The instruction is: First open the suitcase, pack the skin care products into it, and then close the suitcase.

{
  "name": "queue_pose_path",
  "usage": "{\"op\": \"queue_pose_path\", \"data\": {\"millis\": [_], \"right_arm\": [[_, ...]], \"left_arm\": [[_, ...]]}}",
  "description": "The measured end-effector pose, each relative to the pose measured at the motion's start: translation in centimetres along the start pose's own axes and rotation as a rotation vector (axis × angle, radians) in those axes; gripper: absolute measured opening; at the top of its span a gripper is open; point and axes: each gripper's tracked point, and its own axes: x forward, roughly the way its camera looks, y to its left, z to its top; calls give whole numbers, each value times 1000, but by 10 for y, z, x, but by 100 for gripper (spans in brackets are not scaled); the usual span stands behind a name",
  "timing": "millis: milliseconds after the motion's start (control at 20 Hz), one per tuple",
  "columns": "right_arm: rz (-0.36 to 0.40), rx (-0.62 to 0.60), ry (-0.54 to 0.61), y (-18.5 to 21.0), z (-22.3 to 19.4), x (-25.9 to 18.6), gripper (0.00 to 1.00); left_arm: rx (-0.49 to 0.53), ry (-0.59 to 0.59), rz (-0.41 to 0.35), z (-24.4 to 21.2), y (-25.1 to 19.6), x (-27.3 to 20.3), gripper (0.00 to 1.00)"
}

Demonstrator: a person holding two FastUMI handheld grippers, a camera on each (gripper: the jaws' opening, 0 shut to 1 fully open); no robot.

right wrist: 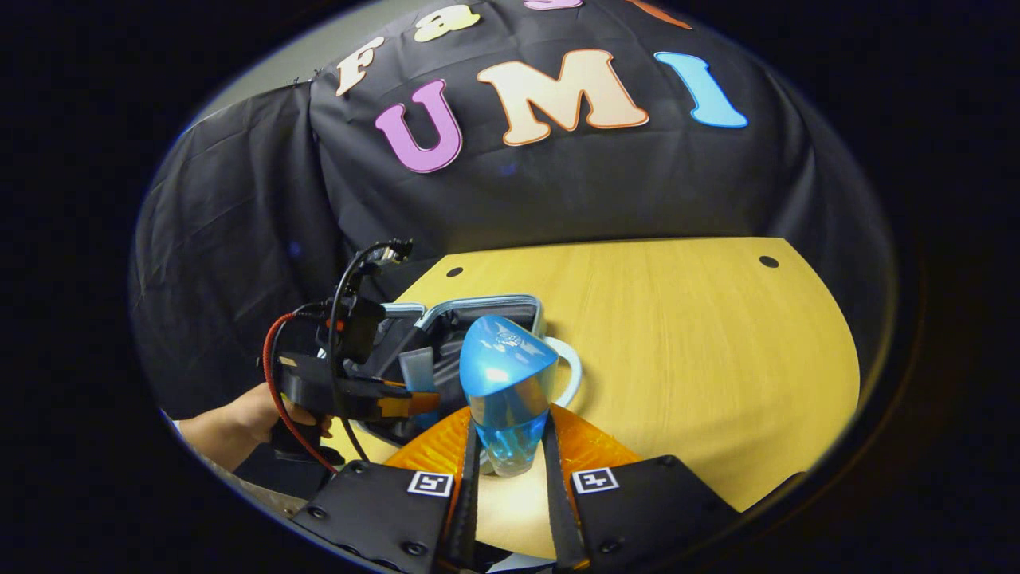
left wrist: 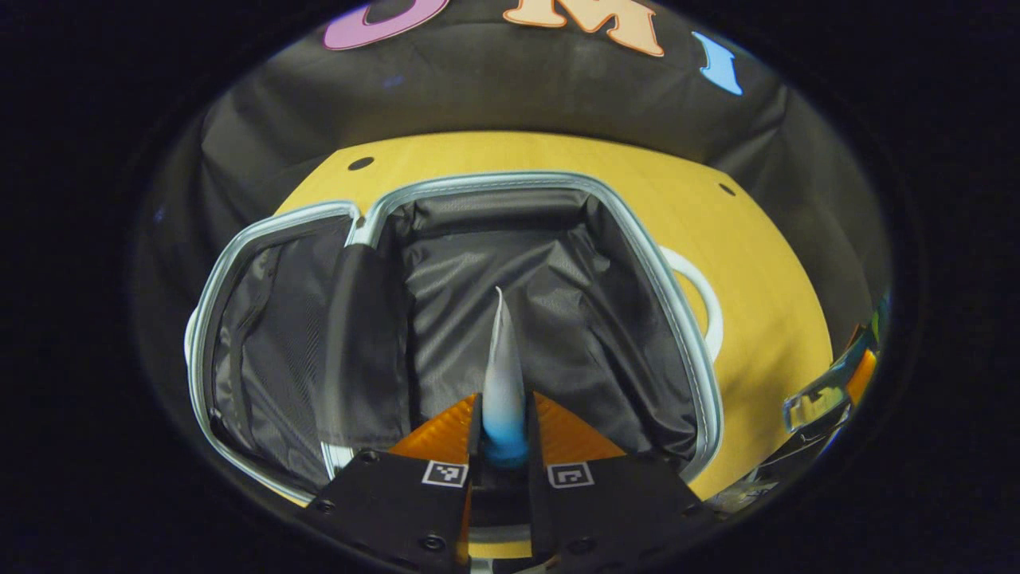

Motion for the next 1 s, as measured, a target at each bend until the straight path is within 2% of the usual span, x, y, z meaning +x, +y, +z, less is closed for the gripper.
{"op": "queue_pose_path", "data": {"millis": [50, 100, 250, 350, 400, 450, 500, 550, 600, 650, 700, 750, 800, 850, 900, 950, 1000], "right_arm": [[-4, -2, 4, 9, -1, 6, 37], [-9, -3, 9, 18, 0, 13, 40], [-18, -3, 30, 42, -6, 32, 40], [-25, -4, 58, 53, -16, 46, 37], [-30, -2, 75, 56, -23, 52, 40], [-35, 3, 89, 59, -30, 60, 40], [-37, 9, 104, 61, -37, 65, 37], [-46, 15, 125, 62, -45, 72, 40], [-60, 19, 146, 61, -52, 77, 37], [-70, 18, 163, 60, -59, 83, 37], [-79, 17, 179, 59, -64, 88, 37], [-85, 14, 193, 58, -69, 92, 37], [-89, 8, 206, 57, -72, 97, 37], [-91, 0, 219, 58, -75, 101, 37], [-96, -8, 227, 58, -77, 104, 40], [-102, -15, 232, 57, -79, 109, 36], [-105, -9, 231, 58, -77, 113, 36]], "left_arm": [[3, -6, -22, 3, 1, 1, 28], [11, -12, -48, 6, 1, 5, 31], [21, -61, -111, 21, 2, -2, 66], [10, -113, -147, 32, 8, -14, 68], [4, -136, -156, 36, 15, -20, 73], [-1, -156, -158, 39, 23, -27, 68], [-6, -165, -153, 40, 31, -33, 73], [-14, -178, -146, 41, 42, -40, 68], [-25, -190, -132, 42, 52, -46, 69], [-40, -204, -122, 43, 63, -52, 73], [-59, -210, -102, 41, 75, -57, 69], [-80, -220, -83, 41, 88, -63, 68], [-104, -227, -66, 39, 101, -68, 73], [-128, -232, -49, 37, 113, -72, 68], [-153, -233, -29, 34, 127, -76, 68], [-172, -237, -8, 31, 141, -79, 68], [-193, -239, 18, 28, 157, -82, 73]]}}
